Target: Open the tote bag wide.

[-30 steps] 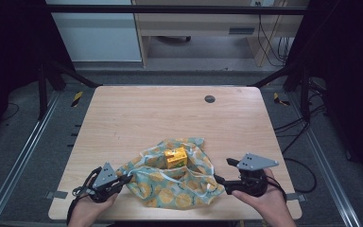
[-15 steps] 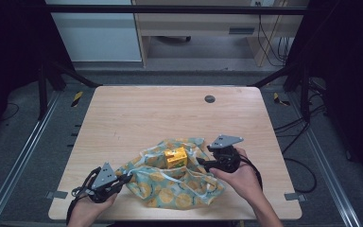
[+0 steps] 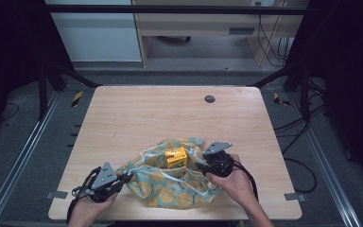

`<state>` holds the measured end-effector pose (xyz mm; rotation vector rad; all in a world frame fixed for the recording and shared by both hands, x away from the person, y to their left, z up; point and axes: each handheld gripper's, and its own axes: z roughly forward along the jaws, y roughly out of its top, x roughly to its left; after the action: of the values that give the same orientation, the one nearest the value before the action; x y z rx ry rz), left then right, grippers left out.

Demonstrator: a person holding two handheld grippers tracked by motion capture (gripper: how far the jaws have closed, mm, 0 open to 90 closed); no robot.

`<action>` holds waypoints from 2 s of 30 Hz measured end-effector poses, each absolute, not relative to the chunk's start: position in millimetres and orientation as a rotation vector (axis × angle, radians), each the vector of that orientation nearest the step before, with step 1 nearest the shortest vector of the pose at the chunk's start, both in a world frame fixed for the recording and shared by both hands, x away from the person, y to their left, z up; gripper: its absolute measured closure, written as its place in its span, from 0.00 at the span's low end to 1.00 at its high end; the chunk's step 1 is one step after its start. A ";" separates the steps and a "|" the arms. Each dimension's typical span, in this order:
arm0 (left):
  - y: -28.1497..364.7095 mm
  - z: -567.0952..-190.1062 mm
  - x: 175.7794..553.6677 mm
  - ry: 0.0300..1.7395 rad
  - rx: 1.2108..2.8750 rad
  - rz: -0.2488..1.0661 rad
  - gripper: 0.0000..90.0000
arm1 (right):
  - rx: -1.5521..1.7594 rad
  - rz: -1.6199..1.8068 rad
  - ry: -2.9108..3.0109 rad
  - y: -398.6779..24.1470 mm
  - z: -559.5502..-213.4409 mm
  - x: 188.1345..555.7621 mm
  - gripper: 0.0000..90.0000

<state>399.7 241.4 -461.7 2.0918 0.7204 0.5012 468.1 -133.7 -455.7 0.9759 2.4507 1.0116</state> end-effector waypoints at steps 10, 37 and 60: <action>232.9 -467.4 410.8 0.722 2.100 0.502 0.98 | 1.116 1.081 2.338 -149.5 -456.4 506.8 1.00; 212.3 -488.7 416.9 0.732 2.246 0.474 1.00 | 1.221 1.007 2.358 -149.3 -486.7 544.8 1.00; 210.7 -493.7 416.9 0.734 2.271 0.479 1.00 | 1.230 0.959 2.370 -145.3 -493.8 546.2 1.00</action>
<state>416.9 210.7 -493.7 2.2711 0.7339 0.4785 546.2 -145.3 -493.8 1.2301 2.3698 0.9592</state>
